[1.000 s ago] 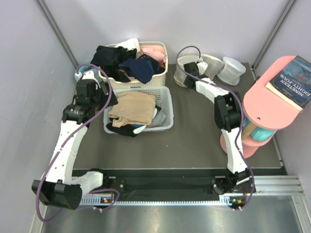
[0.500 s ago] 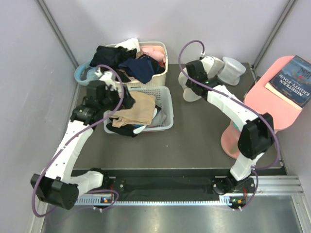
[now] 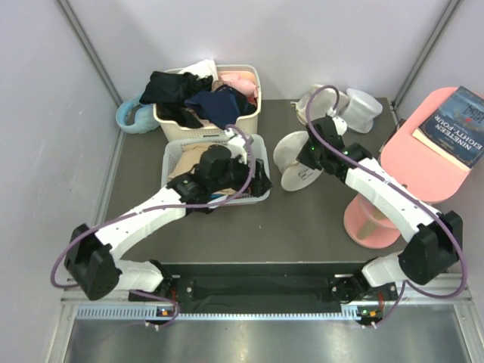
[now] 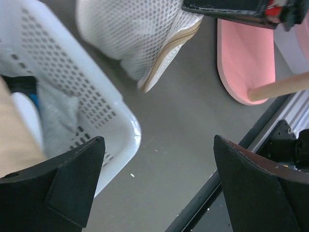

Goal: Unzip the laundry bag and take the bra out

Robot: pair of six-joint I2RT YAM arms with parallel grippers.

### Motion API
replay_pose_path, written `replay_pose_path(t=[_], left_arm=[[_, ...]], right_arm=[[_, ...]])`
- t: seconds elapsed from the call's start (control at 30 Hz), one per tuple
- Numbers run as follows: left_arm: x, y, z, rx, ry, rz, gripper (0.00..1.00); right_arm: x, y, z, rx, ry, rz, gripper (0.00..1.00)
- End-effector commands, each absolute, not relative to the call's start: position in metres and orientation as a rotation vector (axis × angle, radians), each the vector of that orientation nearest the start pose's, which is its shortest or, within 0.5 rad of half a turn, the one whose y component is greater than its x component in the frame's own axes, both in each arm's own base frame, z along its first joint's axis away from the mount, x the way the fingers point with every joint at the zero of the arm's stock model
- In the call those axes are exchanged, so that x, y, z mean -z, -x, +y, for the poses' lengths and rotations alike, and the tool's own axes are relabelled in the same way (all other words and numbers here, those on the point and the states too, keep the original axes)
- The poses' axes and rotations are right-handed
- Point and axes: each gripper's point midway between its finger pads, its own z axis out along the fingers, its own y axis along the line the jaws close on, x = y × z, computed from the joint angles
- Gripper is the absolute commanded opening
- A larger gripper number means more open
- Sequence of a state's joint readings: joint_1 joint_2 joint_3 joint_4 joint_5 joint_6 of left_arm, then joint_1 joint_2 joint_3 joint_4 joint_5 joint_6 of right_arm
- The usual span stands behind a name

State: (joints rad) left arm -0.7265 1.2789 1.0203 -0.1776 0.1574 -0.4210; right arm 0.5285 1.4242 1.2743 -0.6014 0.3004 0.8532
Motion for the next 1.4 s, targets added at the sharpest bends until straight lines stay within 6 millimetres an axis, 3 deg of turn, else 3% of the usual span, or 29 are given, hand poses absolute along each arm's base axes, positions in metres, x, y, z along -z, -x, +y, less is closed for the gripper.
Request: replay_pose_path(t=[0.0, 0.27, 0.47, 0.5, 0.53, 0.6, 0.63, 0.67, 0.7, 0.8, 0.83, 0.93, 1.1, 1.17, 1.37], left_arm=[[-0.243, -0.284, -0.330, 0.892, -0.492, 1.940, 0.99], [-0.215, -0.282, -0.355, 0.977, -0.547, 1.960, 0.99], [-0.212, -0.284, -0.372, 1.040, -0.565, 1.943, 0.96], [-0.213, -0.282, -0.377, 1.068, -0.576, 1.940, 0.84], [-0.220, -0.281, -0.383, 1.108, -0.585, 1.914, 0.63], [-0.227, -0.279, -0.389, 1.144, -0.605, 1.898, 0.41], [-0.227, -0.277, -0.390, 1.151, -0.621, 1.899, 0.17], [-0.224, -0.273, -0.390, 1.149, -0.657, 1.911, 0.03], [-0.227, -0.272, -0.391, 1.151, -0.680, 1.910, 0.00], [-0.231, -0.255, -0.389, 1.216, -0.824, 1.913, 0.00], [-0.235, -0.256, -0.386, 1.246, -0.841, 1.907, 0.00], [-0.234, -0.235, -0.375, 1.359, -0.948, 1.988, 0.00], [-0.242, -0.216, -0.354, 1.478, -1.057, 2.040, 0.00], [-0.243, -0.221, -0.346, 1.487, -1.062, 2.050, 0.00], [-0.244, -0.209, -0.335, 1.520, -1.168, 2.097, 0.00]], right_arm=[[-0.240, -0.333, 0.206, -0.651, -0.583, 2.203, 0.00], [-0.250, -0.310, 0.219, -0.835, -0.618, 2.216, 0.00], [-0.256, -0.294, 0.228, -0.940, -0.608, 2.251, 0.00], [-0.258, -0.292, 0.229, -0.955, -0.609, 2.249, 0.00], [-0.259, -0.288, 0.231, -0.974, -0.600, 2.259, 0.00], [-0.260, -0.285, 0.230, -0.976, -0.588, 2.270, 0.00], [-0.260, -0.283, 0.228, -0.957, -0.555, 2.272, 0.00], [-0.261, -0.284, 0.225, -0.933, -0.540, 2.266, 0.01], [-0.260, -0.283, 0.222, -0.908, -0.524, 2.270, 0.03], [-0.261, -0.286, 0.211, -0.811, -0.386, 2.246, 0.40], [-0.262, -0.286, 0.205, -0.767, -0.304, 2.231, 0.59], [-0.270, -0.285, 0.190, -0.670, -0.150, 2.164, 0.76], [-0.274, -0.276, 0.178, -0.611, 0.073, 2.044, 0.82], [-0.271, -0.270, 0.184, -0.646, 0.138, 2.022, 0.82], [-0.269, -0.256, 0.208, -0.775, 0.366, 1.925, 0.82]])
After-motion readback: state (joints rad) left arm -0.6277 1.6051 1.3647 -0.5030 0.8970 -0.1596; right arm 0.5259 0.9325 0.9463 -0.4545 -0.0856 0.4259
